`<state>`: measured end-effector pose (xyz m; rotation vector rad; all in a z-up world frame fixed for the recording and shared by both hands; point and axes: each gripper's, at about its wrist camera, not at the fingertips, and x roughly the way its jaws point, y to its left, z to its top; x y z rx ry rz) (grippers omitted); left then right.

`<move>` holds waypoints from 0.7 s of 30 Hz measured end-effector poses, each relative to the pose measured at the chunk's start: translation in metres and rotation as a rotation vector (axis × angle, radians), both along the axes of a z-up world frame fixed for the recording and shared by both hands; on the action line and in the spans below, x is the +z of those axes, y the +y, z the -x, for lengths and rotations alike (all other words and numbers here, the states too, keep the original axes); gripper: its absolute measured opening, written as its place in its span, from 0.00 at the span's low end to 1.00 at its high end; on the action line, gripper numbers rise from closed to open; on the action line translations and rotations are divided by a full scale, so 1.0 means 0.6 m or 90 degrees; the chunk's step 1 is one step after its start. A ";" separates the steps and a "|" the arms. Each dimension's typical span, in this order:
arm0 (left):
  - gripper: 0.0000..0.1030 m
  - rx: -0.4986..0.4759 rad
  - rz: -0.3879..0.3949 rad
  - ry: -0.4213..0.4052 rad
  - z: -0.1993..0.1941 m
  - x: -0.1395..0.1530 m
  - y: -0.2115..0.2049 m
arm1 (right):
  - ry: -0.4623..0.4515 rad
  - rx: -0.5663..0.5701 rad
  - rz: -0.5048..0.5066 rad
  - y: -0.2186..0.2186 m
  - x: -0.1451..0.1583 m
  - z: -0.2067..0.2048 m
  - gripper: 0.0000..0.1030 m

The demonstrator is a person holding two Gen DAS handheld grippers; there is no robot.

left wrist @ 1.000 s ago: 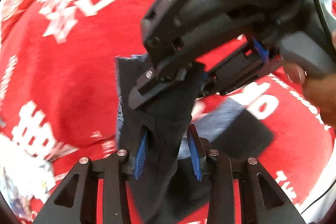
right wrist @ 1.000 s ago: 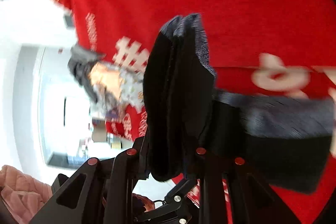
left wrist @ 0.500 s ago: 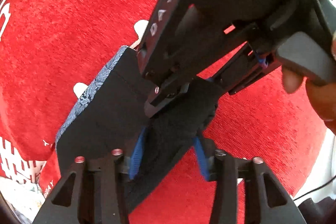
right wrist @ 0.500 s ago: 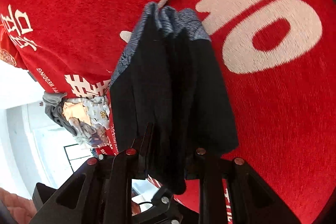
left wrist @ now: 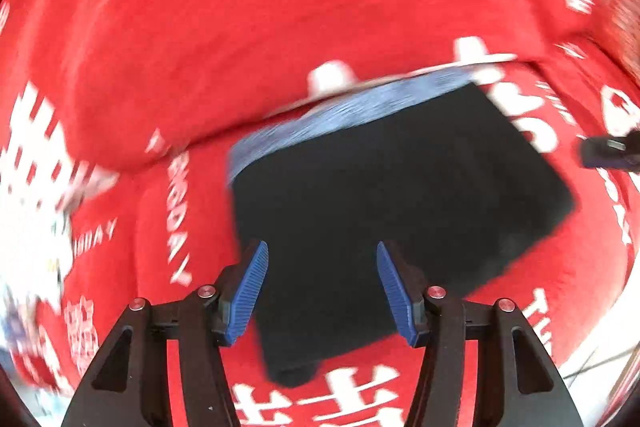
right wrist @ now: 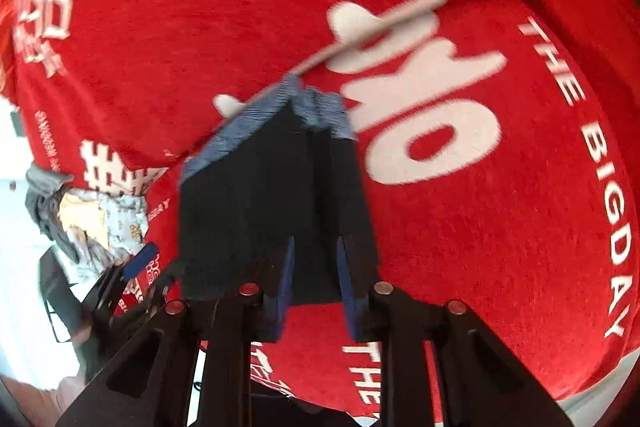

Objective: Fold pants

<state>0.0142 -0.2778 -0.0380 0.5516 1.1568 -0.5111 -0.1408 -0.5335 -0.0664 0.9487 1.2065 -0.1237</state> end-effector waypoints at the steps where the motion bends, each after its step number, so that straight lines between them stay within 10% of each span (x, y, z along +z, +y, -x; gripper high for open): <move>1: 0.56 0.019 -0.007 0.011 -0.014 -0.013 0.019 | -0.003 0.017 0.005 0.014 0.005 -0.011 0.24; 7: 0.69 0.102 -0.007 0.093 -0.019 -0.092 0.087 | 0.070 0.099 0.064 0.086 -0.038 -0.038 0.23; 21: 0.76 0.148 0.058 0.209 -0.056 -0.100 0.124 | 0.144 0.081 0.131 0.123 -0.055 -0.015 0.28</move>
